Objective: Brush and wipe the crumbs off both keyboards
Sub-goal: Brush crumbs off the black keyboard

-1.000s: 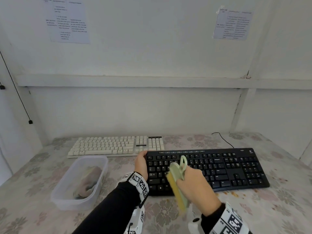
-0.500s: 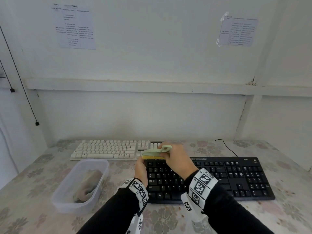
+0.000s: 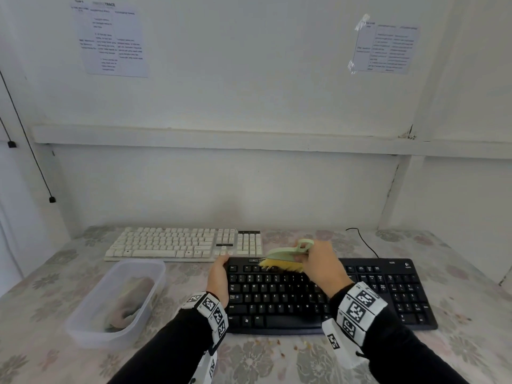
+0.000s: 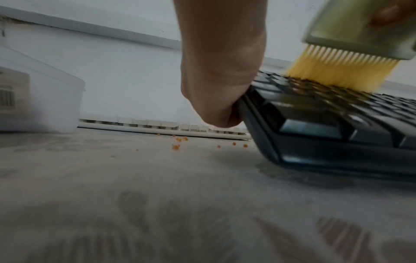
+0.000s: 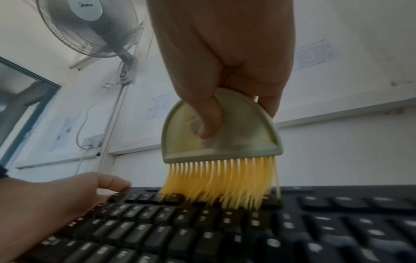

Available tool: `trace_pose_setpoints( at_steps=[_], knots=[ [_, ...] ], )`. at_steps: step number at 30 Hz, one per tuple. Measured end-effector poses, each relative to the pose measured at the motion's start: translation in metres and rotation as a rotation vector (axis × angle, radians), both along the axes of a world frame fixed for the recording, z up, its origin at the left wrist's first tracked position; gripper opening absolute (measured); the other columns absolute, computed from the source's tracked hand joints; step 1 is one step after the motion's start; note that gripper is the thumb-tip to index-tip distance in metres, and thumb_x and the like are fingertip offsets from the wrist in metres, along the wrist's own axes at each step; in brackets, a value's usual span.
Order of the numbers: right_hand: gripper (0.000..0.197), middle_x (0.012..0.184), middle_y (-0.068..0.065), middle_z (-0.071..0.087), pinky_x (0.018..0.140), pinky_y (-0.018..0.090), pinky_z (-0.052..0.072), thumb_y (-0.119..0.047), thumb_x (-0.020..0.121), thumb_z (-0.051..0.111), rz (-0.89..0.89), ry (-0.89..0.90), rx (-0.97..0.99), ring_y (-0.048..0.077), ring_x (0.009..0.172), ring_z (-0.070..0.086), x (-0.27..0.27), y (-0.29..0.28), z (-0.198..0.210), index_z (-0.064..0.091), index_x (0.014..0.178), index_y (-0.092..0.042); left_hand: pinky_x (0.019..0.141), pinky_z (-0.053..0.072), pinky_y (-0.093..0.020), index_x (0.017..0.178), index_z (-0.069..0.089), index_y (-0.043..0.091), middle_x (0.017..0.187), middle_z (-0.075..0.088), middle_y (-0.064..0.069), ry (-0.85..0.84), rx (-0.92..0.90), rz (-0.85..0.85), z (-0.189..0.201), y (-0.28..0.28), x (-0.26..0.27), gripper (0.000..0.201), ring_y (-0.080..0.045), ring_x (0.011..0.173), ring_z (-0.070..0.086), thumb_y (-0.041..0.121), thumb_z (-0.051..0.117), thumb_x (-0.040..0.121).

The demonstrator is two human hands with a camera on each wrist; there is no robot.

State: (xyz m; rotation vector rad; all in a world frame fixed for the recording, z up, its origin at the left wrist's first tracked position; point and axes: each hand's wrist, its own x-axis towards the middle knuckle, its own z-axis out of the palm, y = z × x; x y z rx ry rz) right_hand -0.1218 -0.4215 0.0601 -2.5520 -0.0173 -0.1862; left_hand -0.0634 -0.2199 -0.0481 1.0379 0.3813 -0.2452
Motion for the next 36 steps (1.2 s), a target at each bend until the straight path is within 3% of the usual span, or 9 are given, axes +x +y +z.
trace_pose_setpoints(
  at_steps=[3, 7, 11, 16, 21, 26, 29, 32, 36],
  knots=[
    [0.020, 0.086, 0.006, 0.059, 0.064, 0.029, 0.049, -0.005, 0.089, 0.052, -0.093, 0.017, 0.013, 0.022, 0.071, 0.057, -0.003, -0.025, 0.001, 0.066, 0.098, -0.015, 0.077, 0.048, -0.040, 0.083, 0.063, 0.012, 0.075, 0.065, -0.011, -0.003, 0.012, 0.005, -0.003, -0.002, 0.003, 0.036, -0.030, 0.075, 0.061, 0.039, 0.043, 0.094],
    [0.014, 0.088, 0.012, 0.062, 0.073, 0.033, 0.050, -0.007, 0.089, 0.053, -0.172, -0.008, -0.056, 0.031, 0.087, 0.062, -0.012, -0.049, 0.013, 0.064, 0.098, -0.010, 0.081, 0.046, -0.041, 0.080, 0.064, 0.012, 0.074, 0.065, -0.010, -0.033, 0.003, 0.009, -0.004, -0.001, 0.004, 0.037, -0.029, 0.076, 0.061, 0.039, 0.041, 0.094],
    [0.015, 0.074, 0.001, 0.046, 0.066, 0.028, 0.038, -0.004, 0.089, 0.050, -0.199, -0.024, -0.185, 0.031, 0.087, 0.059, -0.022, -0.053, 0.028, 0.061, 0.099, -0.002, 0.082, 0.047, -0.041, 0.080, 0.064, 0.012, 0.076, 0.065, -0.010, -0.027, 0.009, 0.012, -0.005, -0.001, 0.005, 0.037, -0.029, 0.076, 0.062, 0.038, 0.041, 0.094],
    [0.025, 0.083, -0.002, 0.054, 0.067, 0.023, 0.040, 0.003, 0.083, 0.050, 0.015, -0.112, -0.112, 0.019, 0.080, 0.055, -0.020, -0.013, 0.036, 0.062, 0.092, -0.017, 0.077, 0.048, -0.040, 0.077, 0.062, 0.012, 0.075, 0.064, -0.010, -0.021, 0.018, 0.015, -0.003, 0.000, 0.002, 0.036, -0.028, 0.074, 0.061, 0.036, 0.041, 0.094],
    [0.024, 0.084, -0.002, 0.058, 0.053, 0.013, 0.039, 0.006, 0.084, 0.049, 0.224, -0.104, 0.038, 0.014, 0.071, 0.054, -0.006, 0.044, 0.031, 0.064, 0.094, -0.010, 0.083, 0.047, -0.043, 0.072, 0.065, 0.014, 0.070, 0.065, -0.008, -0.030, 0.025, 0.034, -0.004, 0.000, 0.000, 0.037, -0.028, 0.073, 0.061, 0.038, 0.044, 0.090],
    [0.023, 0.088, 0.003, 0.057, 0.070, 0.025, 0.047, 0.006, 0.085, 0.047, 0.318, -0.085, -0.003, 0.021, 0.084, 0.057, 0.000, 0.072, 0.015, 0.061, 0.090, -0.011, 0.110, 0.034, -0.048, 0.110, 0.070, 0.009, 0.111, 0.067, -0.019, -0.115, 0.101, 0.101, -0.026, 0.006, 0.017, 0.054, -0.034, 0.112, 0.059, 0.049, 0.056, 0.077],
    [0.031, 0.090, 0.002, 0.060, 0.075, 0.028, 0.050, 0.007, 0.084, 0.046, 0.269, -0.064, 0.006, 0.022, 0.087, 0.060, 0.001, 0.062, 0.007, 0.064, 0.096, -0.014, 0.111, 0.034, -0.052, 0.119, 0.066, 0.007, 0.122, 0.063, -0.019, -0.080, 0.076, 0.055, -0.041, 0.011, 0.028, 0.070, -0.035, 0.119, 0.057, 0.054, 0.061, 0.066],
    [0.028, 0.091, 0.003, 0.059, 0.069, 0.028, 0.050, 0.003, 0.086, 0.047, 0.172, -0.033, -0.001, 0.021, 0.081, 0.059, 0.003, 0.041, 0.005, 0.063, 0.102, -0.013, 0.109, 0.036, -0.052, 0.119, 0.066, 0.007, 0.118, 0.066, -0.017, -0.045, 0.048, 0.021, -0.023, 0.009, 0.015, 0.071, -0.034, 0.116, 0.059, 0.052, 0.063, 0.064],
    [0.023, 0.085, 0.004, 0.055, 0.054, 0.018, 0.040, 0.002, 0.088, 0.050, 0.105, 0.000, 0.030, 0.012, 0.059, 0.048, 0.002, 0.011, 0.004, 0.055, 0.083, -0.020, 0.098, 0.046, -0.046, 0.102, 0.066, 0.007, 0.090, 0.068, -0.013, -0.028, 0.073, 0.048, 0.002, 0.003, -0.003, 0.043, -0.032, 0.094, 0.064, 0.044, 0.052, 0.085]
  ],
)
